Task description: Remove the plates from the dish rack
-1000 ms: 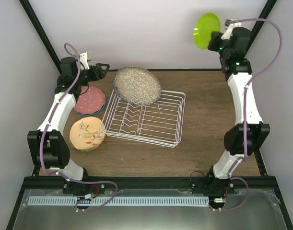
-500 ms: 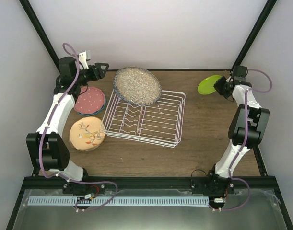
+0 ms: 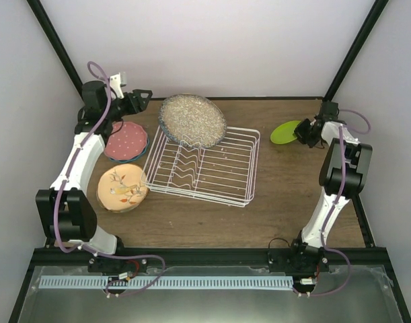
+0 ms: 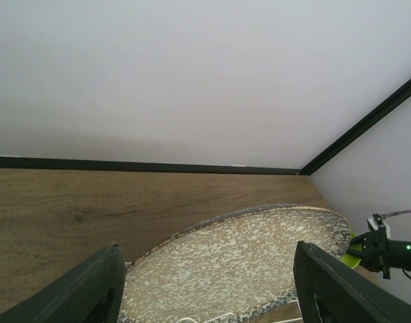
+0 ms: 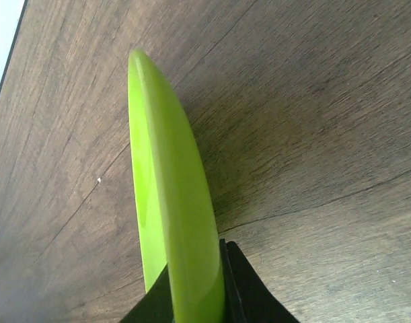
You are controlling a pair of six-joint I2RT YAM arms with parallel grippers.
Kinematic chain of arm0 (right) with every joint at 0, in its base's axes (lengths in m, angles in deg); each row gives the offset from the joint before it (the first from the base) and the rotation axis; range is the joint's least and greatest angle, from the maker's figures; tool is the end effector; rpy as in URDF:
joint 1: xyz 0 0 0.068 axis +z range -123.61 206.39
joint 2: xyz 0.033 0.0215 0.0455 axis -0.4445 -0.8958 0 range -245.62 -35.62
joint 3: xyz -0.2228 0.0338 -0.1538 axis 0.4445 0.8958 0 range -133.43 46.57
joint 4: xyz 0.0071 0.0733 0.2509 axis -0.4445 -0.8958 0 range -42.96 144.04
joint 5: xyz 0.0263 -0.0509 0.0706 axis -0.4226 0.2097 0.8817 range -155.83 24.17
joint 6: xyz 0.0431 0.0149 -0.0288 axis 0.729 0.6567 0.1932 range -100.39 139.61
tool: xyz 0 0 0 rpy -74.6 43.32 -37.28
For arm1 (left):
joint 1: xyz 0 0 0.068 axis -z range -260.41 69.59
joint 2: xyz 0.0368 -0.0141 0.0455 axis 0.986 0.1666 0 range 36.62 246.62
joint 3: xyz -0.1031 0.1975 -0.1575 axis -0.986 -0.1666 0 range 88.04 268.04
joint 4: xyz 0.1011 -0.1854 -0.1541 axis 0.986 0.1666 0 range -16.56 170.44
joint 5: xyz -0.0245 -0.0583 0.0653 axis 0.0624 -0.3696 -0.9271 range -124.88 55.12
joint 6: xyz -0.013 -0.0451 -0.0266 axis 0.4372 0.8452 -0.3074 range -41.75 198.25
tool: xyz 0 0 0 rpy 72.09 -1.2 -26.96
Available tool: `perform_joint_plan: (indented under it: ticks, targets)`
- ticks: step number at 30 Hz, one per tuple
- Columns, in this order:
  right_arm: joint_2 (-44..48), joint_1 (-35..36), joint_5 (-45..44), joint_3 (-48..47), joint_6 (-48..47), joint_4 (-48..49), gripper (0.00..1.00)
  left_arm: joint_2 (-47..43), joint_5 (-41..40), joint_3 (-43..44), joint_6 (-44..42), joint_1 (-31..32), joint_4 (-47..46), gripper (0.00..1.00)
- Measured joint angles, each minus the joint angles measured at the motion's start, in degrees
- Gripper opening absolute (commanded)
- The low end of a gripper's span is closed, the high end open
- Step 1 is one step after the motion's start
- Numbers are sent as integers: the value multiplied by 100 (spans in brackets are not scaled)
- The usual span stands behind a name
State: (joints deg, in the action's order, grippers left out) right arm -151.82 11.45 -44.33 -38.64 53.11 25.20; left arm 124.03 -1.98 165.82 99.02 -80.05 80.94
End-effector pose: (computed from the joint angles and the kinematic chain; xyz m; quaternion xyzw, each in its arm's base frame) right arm 0.4202 -0.0985 0.1831 0.3449 0.8850 0.2189 0.2233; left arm 0.3588 -0.0215 0.3648 0.0288 0.7893 -0.3284 0.5180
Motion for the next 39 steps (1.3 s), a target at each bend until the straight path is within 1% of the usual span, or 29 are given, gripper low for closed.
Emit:
perform_joint_plan:
  ticks: [3, 5, 8, 13, 16, 17, 22, 25, 28, 31, 34, 35, 36, 37, 38, 39]
  targets:
    - [-35, -7, 114, -2, -9, 13, 26, -42, -31, -31, 0, 0, 20, 70]
    - [-120, -15, 107, 0, -72, -133, 38, -50, -35, -39, 0, 0, 22, 70]
    - [-326, -15, 107, 61, -142, -315, 49, -50, -44, -70, 0, 0, 28, 70]
    - [-348, -37, 144, 87, -203, -339, 57, -50, -52, -109, 0, 0, 33, 71]
    - [-321, -22, 74, 90, -251, -350, 65, -70, -50, -116, 0, 0, 31, 71]
    - [-308, -20, 46, 90, -264, -358, 66, -85, -50, -127, 0, 0, 31, 71]
    - [-186, -24, -398, 94, -306, -605, 73, -186, -50, -173, 0, 0, 28, 70]
    - [-76, -26, -811, 94, -367, -852, 77, -223, -48, -188, 0, 0, 26, 71]
    - [129, -31, -1012, 92, -461, -975, 77, -232, -48, -195, 0, 0, 26, 71]
    - [553, 24, -887, 94, -754, -769, 76, -232, -48, -199, 0, 0, 28, 71]
    - [1126, 203, -553, 15, -1266, -269, 75, -232, -48, -199, -2, 0, 28, 77]
    - [1283, 341, -428, -70, -1502, -76, 75, -232, -48, -199, -4, 0, 28, 81]
    - [1421, 549, -278, -188, -1786, 175, 75, -232, -48, -199, -2, 0, 26, 88]
    - [1515, 782, -140, -304, -2059, 420, 79, -232, -50, -199, -9, 0, 28, 97]
    - [1587, 1067, 20, -420, -2345, 697, 84, -232, -52, -199, -7, 0, 26, 100]
    - [1626, 1305, 173, -490, -2557, 942, 96, -232, -59, -199, 33, 0, 26, 100]
